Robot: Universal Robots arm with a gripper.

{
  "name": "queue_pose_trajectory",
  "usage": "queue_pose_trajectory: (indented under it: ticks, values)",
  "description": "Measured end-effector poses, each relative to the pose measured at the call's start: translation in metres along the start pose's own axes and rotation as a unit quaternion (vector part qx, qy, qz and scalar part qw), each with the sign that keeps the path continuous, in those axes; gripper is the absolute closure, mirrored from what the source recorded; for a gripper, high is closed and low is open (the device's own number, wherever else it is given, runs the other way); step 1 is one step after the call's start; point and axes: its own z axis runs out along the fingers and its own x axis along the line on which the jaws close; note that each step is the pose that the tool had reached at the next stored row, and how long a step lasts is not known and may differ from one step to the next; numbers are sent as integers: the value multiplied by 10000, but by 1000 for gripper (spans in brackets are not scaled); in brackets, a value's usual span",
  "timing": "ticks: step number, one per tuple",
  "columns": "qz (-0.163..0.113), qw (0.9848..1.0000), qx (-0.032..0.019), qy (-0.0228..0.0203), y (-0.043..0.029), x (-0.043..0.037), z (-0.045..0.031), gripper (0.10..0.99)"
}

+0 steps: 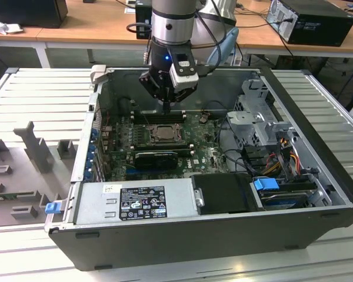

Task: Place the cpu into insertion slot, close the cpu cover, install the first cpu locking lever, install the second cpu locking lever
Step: 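Install the first cpu locking lever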

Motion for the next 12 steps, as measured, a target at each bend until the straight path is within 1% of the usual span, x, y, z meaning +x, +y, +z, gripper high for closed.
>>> queue_pose_trajectory:
  ticks: [2,3,4,5,7,8,11,12]
  values:
    - [-181,9998,1,-3,0,0,0,980]
    - [-333,9994,3,-6,0,0,0,980]
    - [-456,9990,4,-8,0,0,0,980]
    - [-632,9980,5,-11,0,0,0,980]
    - [-819,9966,7,-15,0,0,1,980]
    - [-999,9950,9,-18,0,0,2,980]
    - [-1323,9912,12,-23,0,0,5,980]
    - [-1434,9897,13,-25,0,0,6,980]
